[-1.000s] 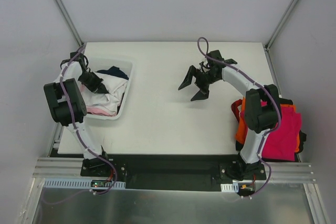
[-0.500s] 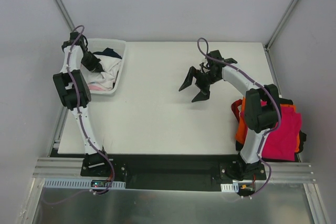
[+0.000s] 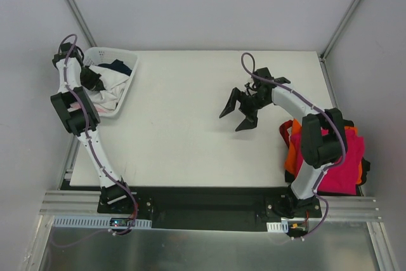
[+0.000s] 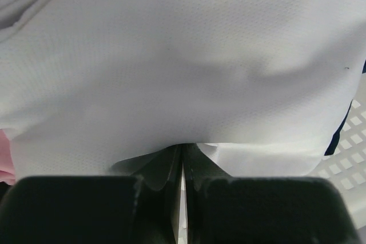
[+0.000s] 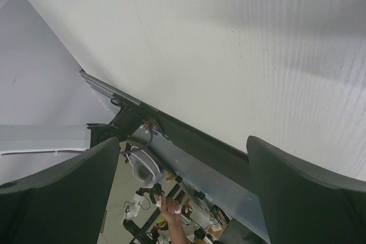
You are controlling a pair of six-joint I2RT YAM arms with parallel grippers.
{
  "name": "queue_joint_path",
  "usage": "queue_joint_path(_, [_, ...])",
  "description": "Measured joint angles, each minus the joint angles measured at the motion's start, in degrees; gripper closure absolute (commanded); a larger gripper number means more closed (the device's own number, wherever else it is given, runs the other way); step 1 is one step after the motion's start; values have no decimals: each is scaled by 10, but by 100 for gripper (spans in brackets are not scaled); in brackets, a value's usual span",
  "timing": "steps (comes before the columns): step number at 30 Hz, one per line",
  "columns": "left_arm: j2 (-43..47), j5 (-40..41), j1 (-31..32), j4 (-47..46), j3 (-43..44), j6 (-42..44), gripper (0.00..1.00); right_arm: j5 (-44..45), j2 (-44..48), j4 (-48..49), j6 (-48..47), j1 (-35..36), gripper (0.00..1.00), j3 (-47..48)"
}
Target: Fold and stack the t-shirts
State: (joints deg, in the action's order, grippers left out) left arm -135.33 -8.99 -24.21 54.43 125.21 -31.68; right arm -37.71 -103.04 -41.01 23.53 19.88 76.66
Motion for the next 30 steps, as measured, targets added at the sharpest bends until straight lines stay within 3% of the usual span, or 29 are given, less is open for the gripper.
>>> queue_joint_path(8, [2,-4,4,3,2,16,99,4,23,6,3,12,2,-6])
queue_joint_path(11, [11,-11,14,4,2,28,89,8,30,16,5,23,2,-12])
queue_joint_path(15, [43,-24,37,4,2,39,50,9,40,28,13,35,2,-28])
queue_joint_path(16, [64,-30,47,3,-2,37,30,9,41,32,15,39,2,-30])
queue_joint_path(20, [137,-42,103,-1,-30,42,1,9,41,48,21,51,3,-31])
queue_joint_path(25, [267,-56,208,-12,-122,43,1,9,41,73,29,65,3,-31])
queue_joint_path(29, [359,-57,292,-25,-259,44,29,9,41,93,35,78,2,-32])
queue_joint_path(30, [379,-58,306,-28,-302,45,41,9,41,100,38,80,2,-34])
